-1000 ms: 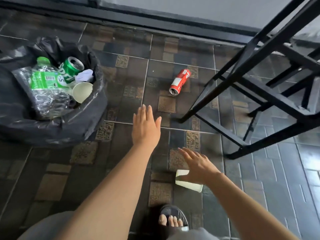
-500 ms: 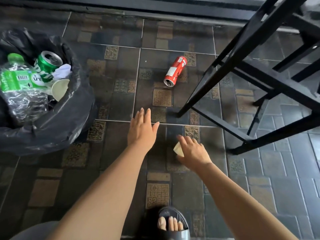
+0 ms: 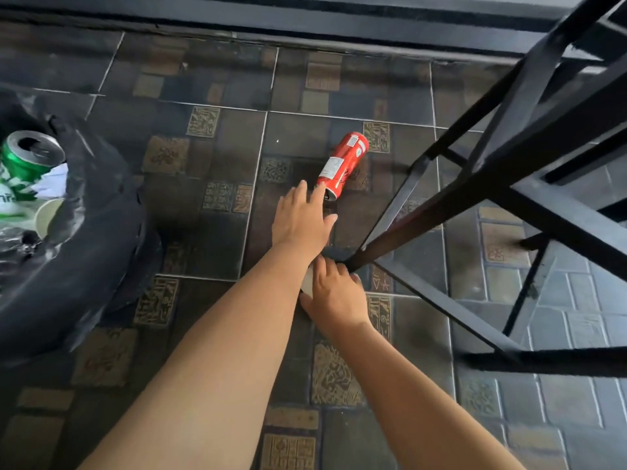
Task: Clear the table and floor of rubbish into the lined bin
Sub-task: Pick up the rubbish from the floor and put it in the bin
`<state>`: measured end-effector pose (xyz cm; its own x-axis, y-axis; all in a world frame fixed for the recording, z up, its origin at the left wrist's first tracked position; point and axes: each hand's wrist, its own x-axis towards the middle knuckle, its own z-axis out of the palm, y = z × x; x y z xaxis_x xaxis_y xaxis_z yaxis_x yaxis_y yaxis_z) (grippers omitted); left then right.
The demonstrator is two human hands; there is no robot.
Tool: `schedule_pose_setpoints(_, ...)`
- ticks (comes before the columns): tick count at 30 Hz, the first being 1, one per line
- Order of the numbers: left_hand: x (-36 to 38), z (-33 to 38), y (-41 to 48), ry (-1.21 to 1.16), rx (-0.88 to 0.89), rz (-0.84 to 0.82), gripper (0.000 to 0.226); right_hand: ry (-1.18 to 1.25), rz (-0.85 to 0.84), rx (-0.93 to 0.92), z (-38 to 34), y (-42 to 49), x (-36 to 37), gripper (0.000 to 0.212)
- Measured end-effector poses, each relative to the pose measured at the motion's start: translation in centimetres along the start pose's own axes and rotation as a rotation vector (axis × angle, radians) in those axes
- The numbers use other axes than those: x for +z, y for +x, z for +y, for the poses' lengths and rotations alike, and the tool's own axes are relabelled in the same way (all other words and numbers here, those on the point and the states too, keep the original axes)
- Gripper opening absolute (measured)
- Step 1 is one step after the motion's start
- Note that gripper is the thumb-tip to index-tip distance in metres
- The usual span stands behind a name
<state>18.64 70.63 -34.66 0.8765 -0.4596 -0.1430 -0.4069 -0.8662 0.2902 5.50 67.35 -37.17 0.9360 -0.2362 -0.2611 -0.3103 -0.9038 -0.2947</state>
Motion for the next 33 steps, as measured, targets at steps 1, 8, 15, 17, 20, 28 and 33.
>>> schedule_pose_setpoints(1, 0.2, 0.0, 0.9, 0.016, 0.018, 0.000, 0.066, 0.001, -0.004, 0.011, -0.1, 0.4, 0.2, 0.070)
schedule_pose_setpoints(8, 2.4, 1.8, 6.8, -0.022, 0.034, -0.132, 0.061, -0.004, 0.032, -0.010, 1.0, 1.4, 1.0, 0.056)
schedule_pose_setpoints(15, 1.9, -0.2, 6.4, -0.110, -0.087, -0.016, 0.028, 0.014, 0.054, 0.047, 0.4, 2.3, 0.2, 0.061)
schedule_pose_setpoints(17, 1.0, -1.8, 5.5, -0.146, -0.118, 0.008, 0.026, 0.012, 0.040, 0.076, -0.2, 2.3, -0.1, 0.060)
schedule_pose_setpoints(20, -1.0, -3.7, 3.9, -0.212, -0.176, 0.042, 0.029, 0.022, 0.026, 0.112, -1.2, 2.4, -1.3, 0.054)
schedule_pose_setpoints(28, -9.2, -5.3, -0.1, -0.585, -0.282, 0.157, 0.049, 0.019, 0.104, 0.158, -4.5, 4.4, -8.1, 0.059)
schedule_pose_setpoints(33, -15.5, -5.1, -2.3, -0.646, -0.243, 0.331, 0.050, 0.180, 0.285, 0.169, -7.0, 5.9, -13.2, 0.057)
